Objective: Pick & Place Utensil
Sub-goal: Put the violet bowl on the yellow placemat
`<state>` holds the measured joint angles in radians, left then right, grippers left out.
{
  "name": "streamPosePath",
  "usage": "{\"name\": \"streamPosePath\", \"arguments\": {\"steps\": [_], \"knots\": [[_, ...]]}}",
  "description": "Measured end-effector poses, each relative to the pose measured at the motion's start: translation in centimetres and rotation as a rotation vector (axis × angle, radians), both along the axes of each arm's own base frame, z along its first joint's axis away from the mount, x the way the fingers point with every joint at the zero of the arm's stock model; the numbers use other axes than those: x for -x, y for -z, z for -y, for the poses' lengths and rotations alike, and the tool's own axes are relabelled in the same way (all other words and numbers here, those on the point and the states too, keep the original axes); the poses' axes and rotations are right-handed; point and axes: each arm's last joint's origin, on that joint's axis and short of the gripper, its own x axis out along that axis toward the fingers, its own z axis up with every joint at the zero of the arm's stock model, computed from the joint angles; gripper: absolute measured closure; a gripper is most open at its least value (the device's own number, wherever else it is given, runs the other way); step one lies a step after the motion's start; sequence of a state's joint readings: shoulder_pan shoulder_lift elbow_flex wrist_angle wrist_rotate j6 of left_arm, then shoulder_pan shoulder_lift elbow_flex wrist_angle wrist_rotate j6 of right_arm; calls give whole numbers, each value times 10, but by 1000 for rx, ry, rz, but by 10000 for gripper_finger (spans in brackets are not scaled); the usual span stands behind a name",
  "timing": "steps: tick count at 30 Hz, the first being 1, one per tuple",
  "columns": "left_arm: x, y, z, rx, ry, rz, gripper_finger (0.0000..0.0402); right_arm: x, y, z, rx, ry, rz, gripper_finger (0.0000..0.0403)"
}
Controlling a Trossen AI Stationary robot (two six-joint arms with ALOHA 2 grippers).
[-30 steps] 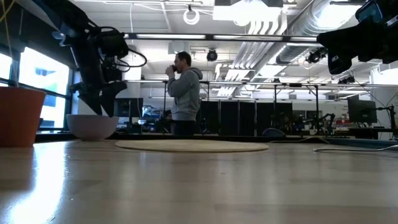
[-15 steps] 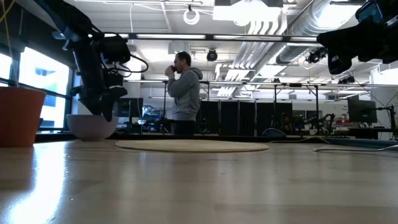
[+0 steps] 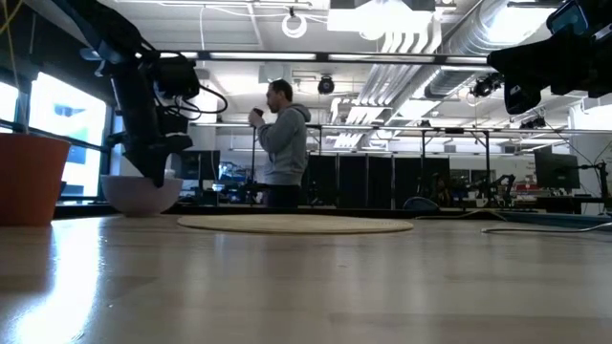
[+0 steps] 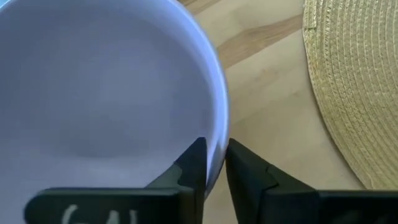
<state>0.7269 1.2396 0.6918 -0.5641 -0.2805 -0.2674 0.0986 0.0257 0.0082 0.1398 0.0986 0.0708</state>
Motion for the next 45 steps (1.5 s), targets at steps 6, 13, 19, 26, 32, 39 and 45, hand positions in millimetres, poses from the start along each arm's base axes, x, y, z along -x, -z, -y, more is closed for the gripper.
{"name": "streamPosePath", "arguments": {"steps": [6,13,19,26,32,39,45], "knots": [[1,0,1,8,8,-13,384,0,0,0,0,0,0,391],[1,0,1,2,16,-19,390,0,0,0,0,0,0,391],[1,0,1,12,31,-12,396,0,0,0,0,0,0,391],[-10,-16,14,5,100,-12,396,0,0,0,0,0,-1,391],[-39,-47,38,-46,242,41,396,0,0,0,0,0,0,391],[-69,-64,66,-14,429,136,396,0,0,0,0,0,0,391],[-114,-61,80,-5,584,121,396,0,0,0,0,0,0,391]]}}
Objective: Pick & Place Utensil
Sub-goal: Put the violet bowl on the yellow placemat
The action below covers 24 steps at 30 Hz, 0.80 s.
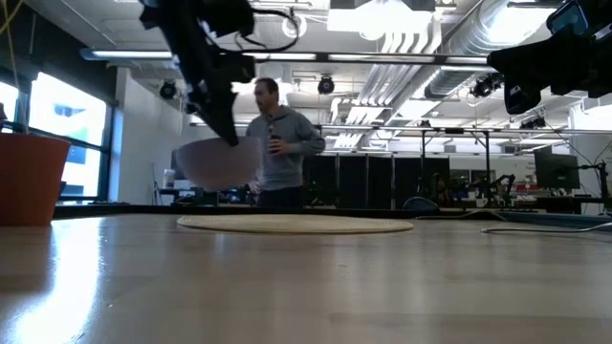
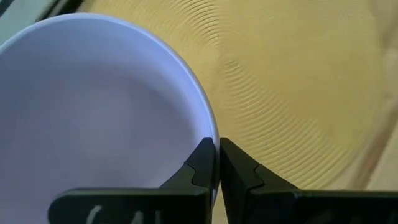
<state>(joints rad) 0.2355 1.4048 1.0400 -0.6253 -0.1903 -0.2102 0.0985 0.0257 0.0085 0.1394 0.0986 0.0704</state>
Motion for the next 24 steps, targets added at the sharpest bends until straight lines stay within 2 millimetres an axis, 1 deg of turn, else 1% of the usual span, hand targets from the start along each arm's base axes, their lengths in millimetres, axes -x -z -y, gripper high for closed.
{"name": "streamPosePath", "arguments": {"steps": [6,8,12,14,20,22,24], "knots": [[-50,2,5,-46,150,-48,396,0,0,0,0,0,0,391],[-63,2,3,-68,196,-59,396,0,0,0,0,0,-1,391],[-82,12,0,-53,298,-86,396,0,0,0,0,0,0,391],[-87,15,-1,-61,342,-95,396,0,0,0,0,0,0,391],[-94,25,1,-100,438,-130,396,0,0,0,0,0,-1,391],[-98,26,0,-120,472,-112,396,0,0,0,0,0,0,391],[-97,28,1,-118,495,-127,396,0,0,0,0,0,-1,391]]}}
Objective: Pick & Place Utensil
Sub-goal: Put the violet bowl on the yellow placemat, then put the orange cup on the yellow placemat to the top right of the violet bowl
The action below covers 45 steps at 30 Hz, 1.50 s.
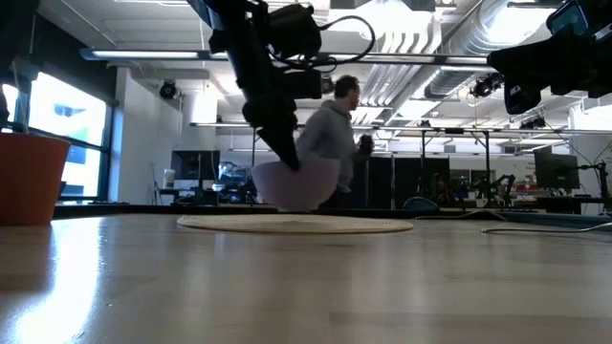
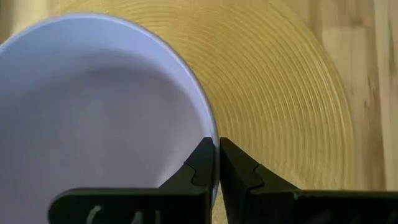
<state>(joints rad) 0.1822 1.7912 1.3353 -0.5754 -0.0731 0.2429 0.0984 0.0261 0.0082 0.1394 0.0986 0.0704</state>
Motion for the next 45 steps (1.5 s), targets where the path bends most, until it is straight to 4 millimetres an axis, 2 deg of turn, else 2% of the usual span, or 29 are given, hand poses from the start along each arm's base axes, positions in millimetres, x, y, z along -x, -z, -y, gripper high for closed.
{"name": "streamPosePath", "arguments": {"steps": [5,17,31,34,38,42,45], "knots": [[-1,10,0,4,45,-53,396,0,0,0,0,0,0,391],[-4,13,-1,-14,46,-46,394,0,1,0,0,0,-9,391],[-4,11,-2,-48,-6,-36,304,0,1,0,1,0,-8,391],[1,0,-1,-41,-2,-19,275,0,1,0,0,0,-8,391],[16,-27,6,23,35,34,238,0,1,0,0,0,-8,391],[43,-63,20,61,27,73,218,0,1,0,0,0,-8,391],[69,-83,36,99,20,91,216,0,1,0,0,0,-9,391]]}}
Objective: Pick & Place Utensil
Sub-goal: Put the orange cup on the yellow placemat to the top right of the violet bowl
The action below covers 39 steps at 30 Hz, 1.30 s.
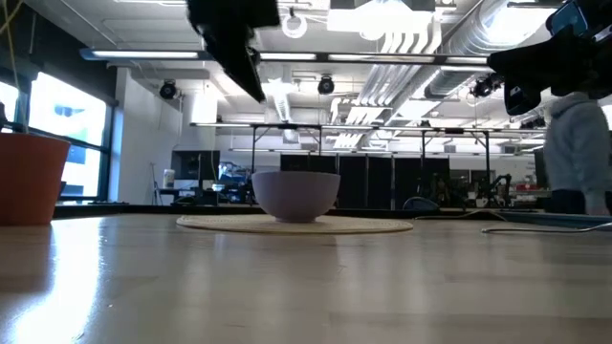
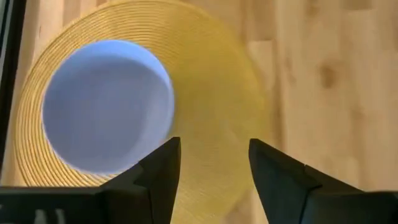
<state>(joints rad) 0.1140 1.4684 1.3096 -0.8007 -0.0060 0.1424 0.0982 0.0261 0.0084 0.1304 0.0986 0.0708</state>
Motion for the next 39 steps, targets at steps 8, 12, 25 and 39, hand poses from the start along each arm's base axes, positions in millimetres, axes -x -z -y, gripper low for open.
{"name": "streamPosePath", "arguments": {"steps": [8,12,25,39], "knots": [[47,-14,25,67,-14,0,215,0,0,0,0,0,1,391],[67,-12,25,157,-191,-113,215,0,0,0,0,0,0,391],[126,-19,76,230,-391,-338,172,0,0,0,0,0,1,391],[156,17,89,128,-707,-426,104,0,0,0,0,0,1,391]]}}
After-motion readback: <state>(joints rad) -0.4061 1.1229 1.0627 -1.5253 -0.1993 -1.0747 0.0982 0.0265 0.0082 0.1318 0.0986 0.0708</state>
